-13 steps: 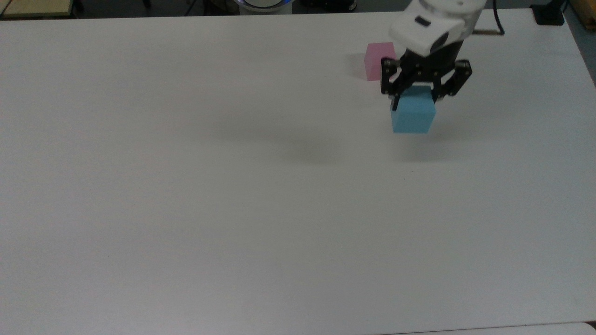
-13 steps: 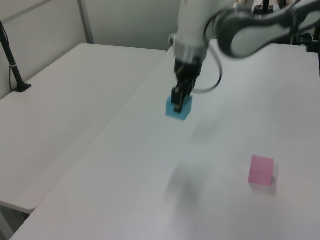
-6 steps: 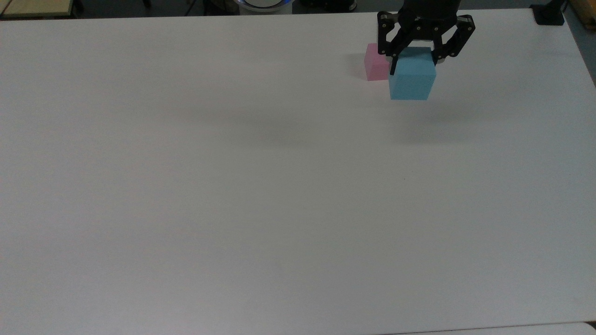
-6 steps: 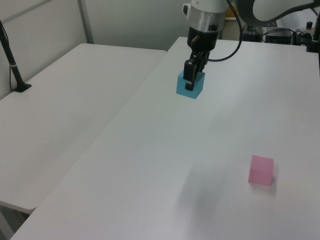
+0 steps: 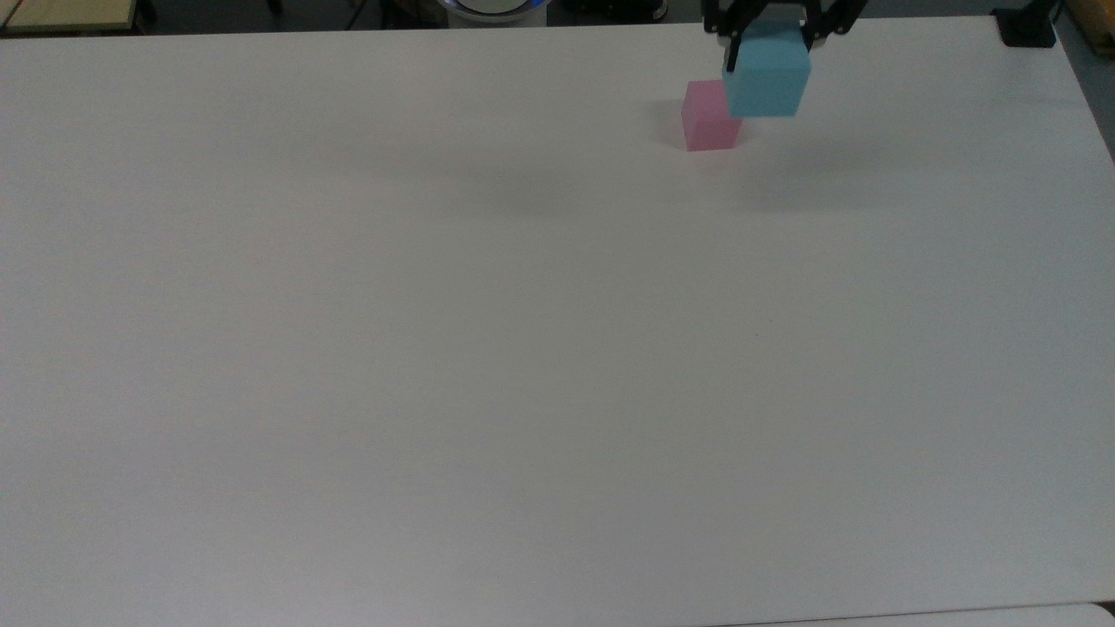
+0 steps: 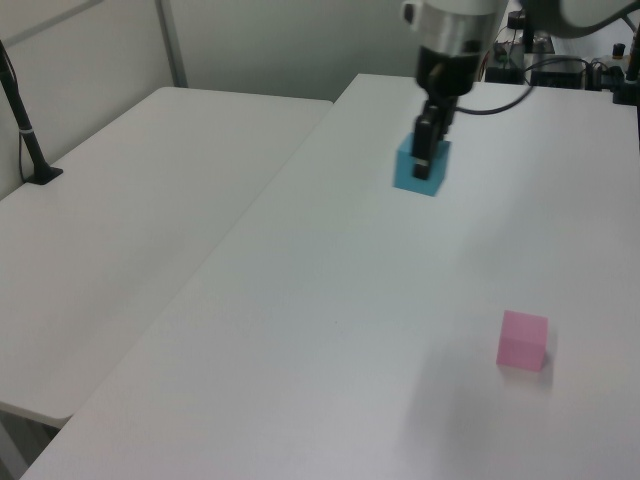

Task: Put blue cube on pink cube
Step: 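Lift the blue cube and carry it over the pink cube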

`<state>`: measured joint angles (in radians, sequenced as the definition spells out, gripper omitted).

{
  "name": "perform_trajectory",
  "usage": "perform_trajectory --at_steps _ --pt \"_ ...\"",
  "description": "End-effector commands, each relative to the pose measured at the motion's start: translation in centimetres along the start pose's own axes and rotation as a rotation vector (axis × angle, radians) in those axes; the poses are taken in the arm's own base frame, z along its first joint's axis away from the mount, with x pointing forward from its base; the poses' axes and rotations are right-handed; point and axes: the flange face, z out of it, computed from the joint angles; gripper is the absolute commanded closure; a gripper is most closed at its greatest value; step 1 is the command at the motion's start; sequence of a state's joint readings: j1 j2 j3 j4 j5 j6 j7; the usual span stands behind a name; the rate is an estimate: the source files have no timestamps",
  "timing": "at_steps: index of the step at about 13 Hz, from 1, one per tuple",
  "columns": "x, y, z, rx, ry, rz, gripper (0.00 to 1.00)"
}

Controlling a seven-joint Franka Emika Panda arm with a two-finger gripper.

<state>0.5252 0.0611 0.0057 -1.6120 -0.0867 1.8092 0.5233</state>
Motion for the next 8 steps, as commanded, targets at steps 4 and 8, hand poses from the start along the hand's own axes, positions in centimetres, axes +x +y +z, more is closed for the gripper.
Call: perform_trajectory --at_steps 4,8 --pt "-11.2 -0.7 -2.1 0.006 -0.121 -0.058 0.68" --pt "-14.0 -2.1 -1.4 -0.009 -0.146 -0.051 0.68"
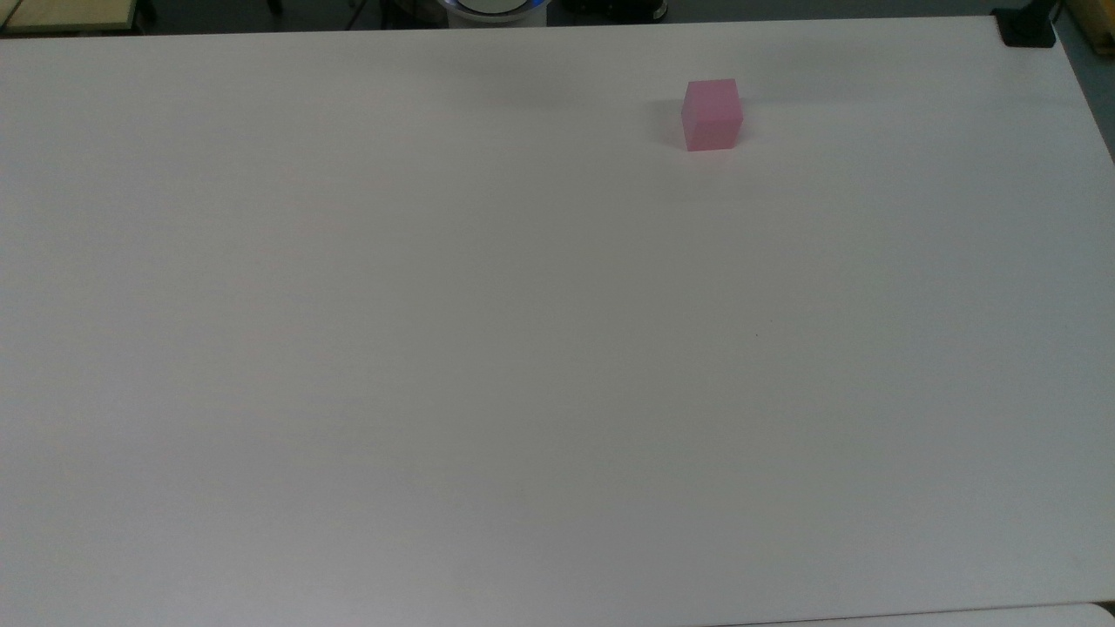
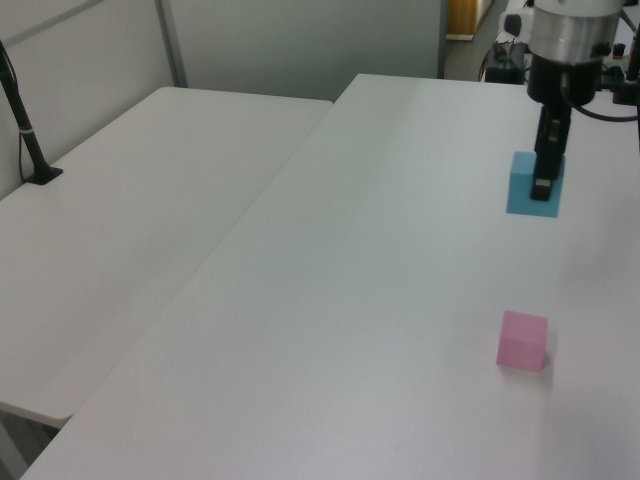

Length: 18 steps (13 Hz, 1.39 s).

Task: Put blue cube on pink cube
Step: 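Lift the blue cube and carry it over the pink cube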

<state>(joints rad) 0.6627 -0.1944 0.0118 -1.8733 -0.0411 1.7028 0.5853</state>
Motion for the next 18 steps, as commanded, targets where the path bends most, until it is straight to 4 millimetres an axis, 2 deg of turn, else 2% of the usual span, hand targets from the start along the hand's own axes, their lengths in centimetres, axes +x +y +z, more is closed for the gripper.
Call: perform_trajectory --at_steps 1,4,9,10,12,18 --pt "-2.2 -0.6 1.5 -0.004 -0.038 0.021 0.68" --pt "-2.7 -0.5 4.4 -0.032 -0.078 0.016 0.68" --pt "-3.6 -0.2 12.1 -0.062 -0.121 0.014 0.69" --pt "-3.6 -0.2 13.0 -0.064 -0.124 0.015 0.69" --pt "-3.4 0.0 14.3 -0.058 -0.117 0.019 0.69" --pt "-3.1 0.0 14.7 -0.046 -0.102 0.025 0.69"
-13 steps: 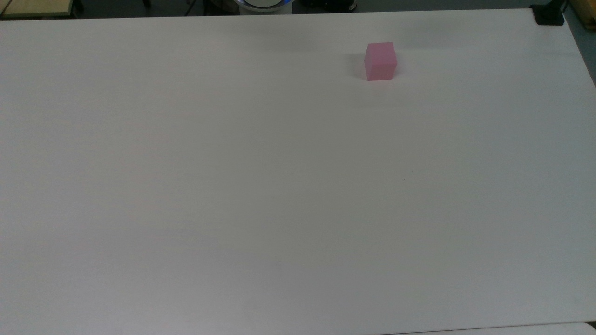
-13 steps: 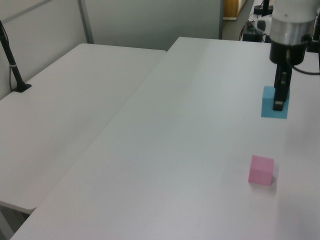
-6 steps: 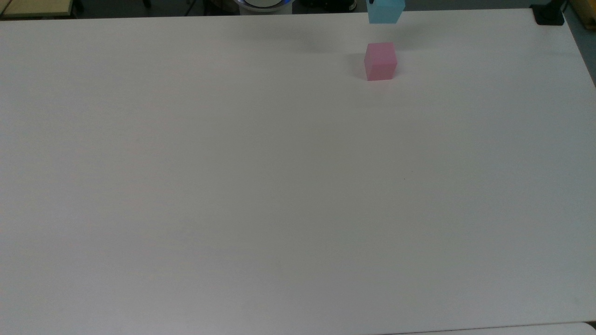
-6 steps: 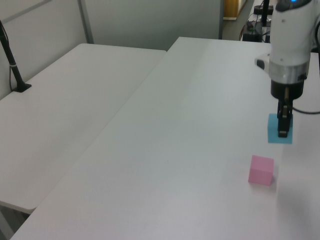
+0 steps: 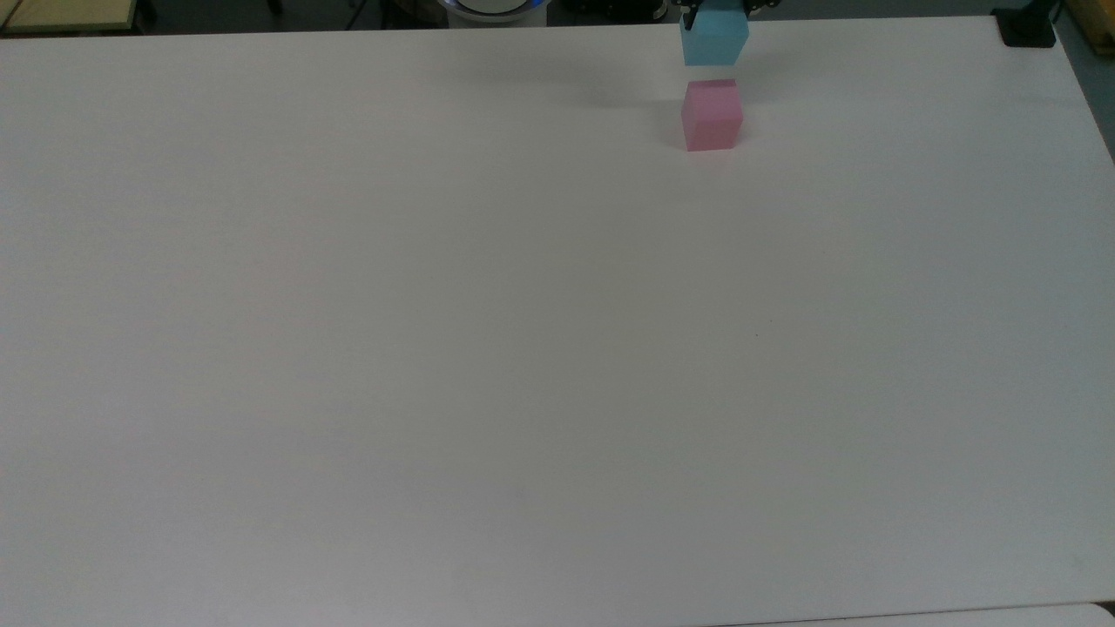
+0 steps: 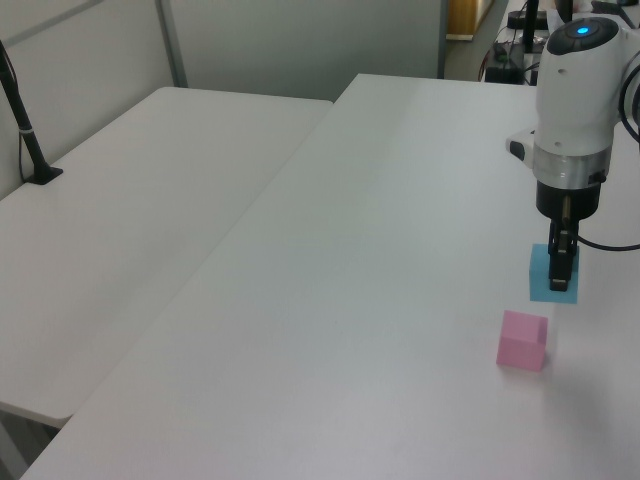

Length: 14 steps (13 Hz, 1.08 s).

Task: Put blue cube on pink cube
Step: 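Lower the blue cube onto the pink cube and open the gripper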

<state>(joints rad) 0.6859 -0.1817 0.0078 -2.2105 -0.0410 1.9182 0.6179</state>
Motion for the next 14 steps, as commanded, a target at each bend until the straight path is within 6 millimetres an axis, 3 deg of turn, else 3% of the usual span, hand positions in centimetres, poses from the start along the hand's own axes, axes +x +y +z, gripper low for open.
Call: perform_trajectory --at_steps 1,14 --pt "-0.2 0.0 0.2 0.026 0.006 0.023 0.69" --pt "0.5 -1.1 4.3 0.079 0.083 0.013 0.69"
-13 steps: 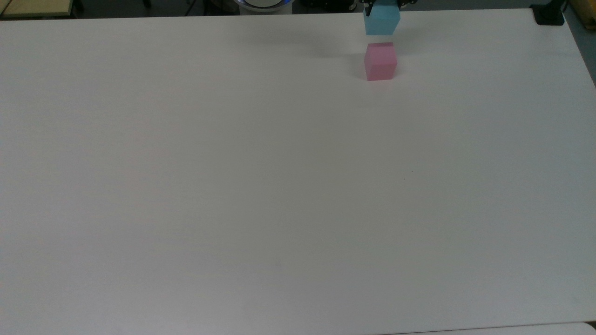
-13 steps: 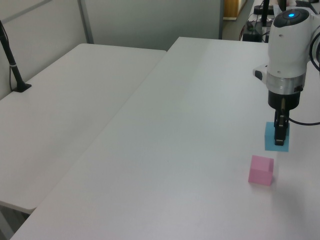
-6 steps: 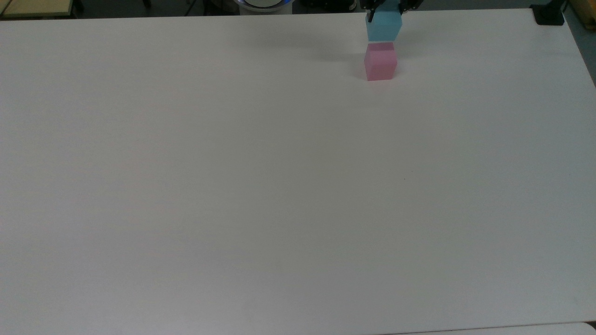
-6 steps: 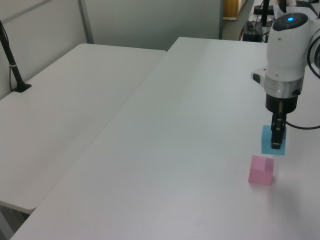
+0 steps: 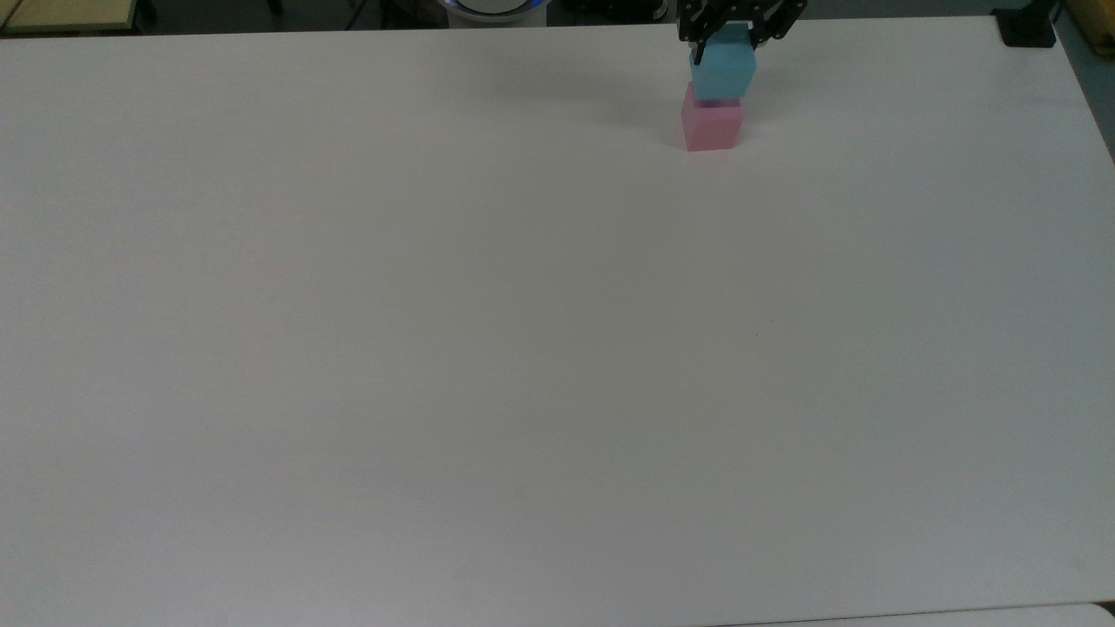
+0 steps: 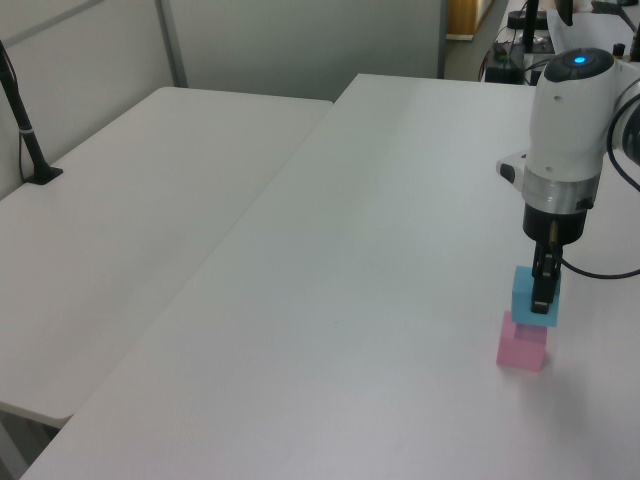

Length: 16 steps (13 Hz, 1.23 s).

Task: Put blue cube on pink cube
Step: 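Lower the blue cube onto the pink cube and open the gripper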

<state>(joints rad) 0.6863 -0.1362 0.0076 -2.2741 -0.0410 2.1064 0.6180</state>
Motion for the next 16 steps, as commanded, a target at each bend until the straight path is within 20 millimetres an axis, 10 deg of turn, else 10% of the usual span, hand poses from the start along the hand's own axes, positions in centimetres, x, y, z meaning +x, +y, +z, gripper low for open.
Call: perform_trajectory --at_steps 1,11,16 --pt "-0.5 0.2 1.0 0.037 0.031 0.023 0.68" --pt "0.1 -0.1 2.1 0.036 0.041 0.017 0.50" --pt "0.3 -0.1 1.9 0.038 0.045 0.020 0.13"
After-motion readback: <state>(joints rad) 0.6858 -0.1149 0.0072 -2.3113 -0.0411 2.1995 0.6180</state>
